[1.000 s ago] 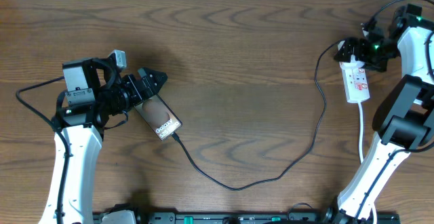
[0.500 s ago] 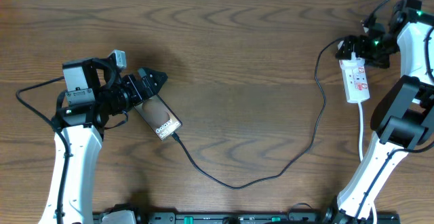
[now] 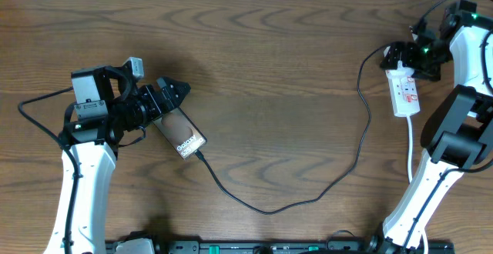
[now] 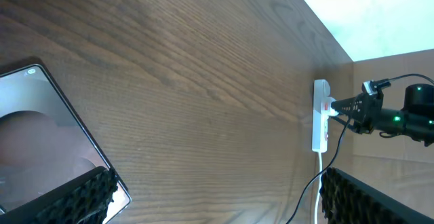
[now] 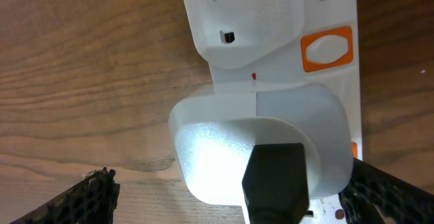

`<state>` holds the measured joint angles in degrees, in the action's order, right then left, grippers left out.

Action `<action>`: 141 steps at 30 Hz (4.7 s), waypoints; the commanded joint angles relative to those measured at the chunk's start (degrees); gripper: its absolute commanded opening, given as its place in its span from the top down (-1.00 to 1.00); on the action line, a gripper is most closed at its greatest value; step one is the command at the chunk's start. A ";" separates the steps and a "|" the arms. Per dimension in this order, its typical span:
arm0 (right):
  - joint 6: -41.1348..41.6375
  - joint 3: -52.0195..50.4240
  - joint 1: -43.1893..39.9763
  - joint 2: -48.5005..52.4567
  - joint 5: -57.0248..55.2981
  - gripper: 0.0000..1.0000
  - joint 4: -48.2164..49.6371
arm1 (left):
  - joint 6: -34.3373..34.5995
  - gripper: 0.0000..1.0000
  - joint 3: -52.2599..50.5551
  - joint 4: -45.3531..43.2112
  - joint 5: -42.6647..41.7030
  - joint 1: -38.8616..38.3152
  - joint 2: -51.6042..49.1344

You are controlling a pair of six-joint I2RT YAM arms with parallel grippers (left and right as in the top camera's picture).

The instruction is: Plug charger to phone and switch on socket

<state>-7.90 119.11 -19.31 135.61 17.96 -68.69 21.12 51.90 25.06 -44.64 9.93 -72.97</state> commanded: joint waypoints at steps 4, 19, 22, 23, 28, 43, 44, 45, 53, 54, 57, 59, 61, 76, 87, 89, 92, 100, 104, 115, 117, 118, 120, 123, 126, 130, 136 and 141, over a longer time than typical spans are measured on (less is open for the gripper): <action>1.92 -1.11 2.34 0.48 3.65 -0.99 -0.04 | -0.79 -0.96 1.60 -0.04 0.31 -0.15 -0.39; 4.11 -4.28 2.67 0.48 8.76 -0.99 2.25 | -0.79 -0.95 1.60 -0.04 0.31 -0.15 -0.39; 4.26 -4.59 3.50 0.48 8.76 -0.99 2.64 | -0.79 -0.96 1.60 -0.07 0.31 -0.15 -0.39; 4.37 -4.59 3.67 0.48 8.76 -0.98 2.73 | -0.79 -0.96 1.60 -0.04 0.31 -0.15 -0.39; 4.68 -4.61 4.68 0.48 8.76 -0.99 2.82 | -0.79 -0.96 1.60 0.02 0.31 -0.15 -0.39; 8.13 -9.60 4.48 0.46 8.17 -0.98 8.02 | -0.83 -0.96 1.60 0.37 0.31 -0.15 -0.39; 8.11 -9.49 4.28 0.46 7.74 -0.99 8.02 | -0.98 -0.96 1.60 0.37 0.31 -0.15 -0.39; 8.11 -9.38 4.07 0.46 7.61 -0.99 8.00 | -0.98 -0.96 1.60 0.35 0.31 -0.15 -0.39; 8.11 -8.63 2.08 0.37 7.67 -0.99 7.34 | -0.98 -0.96 1.60 0.35 0.31 -0.15 -0.39; 8.11 -8.46 1.92 0.37 7.67 -0.99 7.10 | -1.01 -0.96 1.60 0.35 0.33 -0.15 -0.39; 8.09 -7.63 1.70 0.37 7.65 -0.99 6.16 | -1.01 -0.96 1.60 0.35 0.33 -0.15 -0.39; 8.09 -6.78 1.73 0.35 7.65 -0.99 5.64 | -1.01 -0.96 1.60 0.35 0.33 -0.15 -0.39; 8.09 -5.27 1.73 0.35 7.63 -0.99 4.96 | -1.01 -0.96 1.60 0.37 0.33 -0.15 -0.39; 8.09 3.96 1.44 0.35 3.54 -0.98 -0.20 | -1.22 -0.96 1.60 0.37 0.33 -0.15 -0.39; 7.82 10.34 -0.90 0.35 1.33 -0.99 -6.23 | -1.20 -0.96 1.60 0.35 0.33 -0.15 -0.39; 7.82 10.84 -1.33 0.35 -1.03 -0.99 -7.91 | -1.18 -0.96 1.60 0.35 0.33 -0.15 -0.39; 7.85 10.99 -1.79 0.35 -5.90 -0.99 -10.78 | -1.18 -0.96 1.60 0.33 0.33 -0.15 -0.39; 10.56 11.02 -1.86 0.35 -19.21 -0.98 -15.93 | -1.16 -0.96 1.60 0.33 0.33 -0.15 -0.39; 10.91 11.08 -1.86 -0.02 -19.82 -0.98 -16.92 | -1.18 -0.96 1.60 0.33 0.33 -0.15 -0.39; 11.74 11.39 -1.53 -12.79 -19.61 -0.89 -18.38 | -1.20 -0.96 1.60 0.31 1.90 -0.11 -0.39; 11.74 11.39 -1.18 -17.05 -18.53 -0.89 -18.49 | -1.20 -0.96 1.60 0.24 2.14 -0.11 -0.39; 11.78 11.39 -0.81 -19.32 -18.40 -0.89 -18.53 | -1.18 -0.96 1.60 0.11 2.25 -0.11 -0.39; 12.17 11.39 0.20 -23.65 -18.43 -0.89 -18.75 | -1.18 -0.96 1.60 -0.35 2.27 -0.11 -0.39; 13.68 11.39 2.12 -29.33 -18.40 -0.99 -19.02 | -1.18 -0.96 1.60 -0.81 2.27 -0.11 -0.39; 13.90 11.39 4.50 -34.34 -18.27 -0.99 -19.04 | -1.18 -0.96 1.60 -0.79 2.27 -0.11 -0.39; 13.88 11.39 6.67 -38.60 -18.32 -0.98 -18.93 | -1.18 -0.96 1.60 -0.74 2.27 -0.11 -0.39; 13.88 11.37 6.93 -39.89 -18.45 -0.99 -19.12 | -1.18 -0.95 1.60 -0.72 2.27 -0.11 -0.39; 13.86 11.32 6.95 -39.65 -18.45 -0.98 -19.43 | -1.18 -0.96 1.60 -0.72 2.27 -0.11 -0.39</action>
<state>5.41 130.43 -12.60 95.74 -0.43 -87.94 20.91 51.90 24.23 -43.09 9.96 -72.97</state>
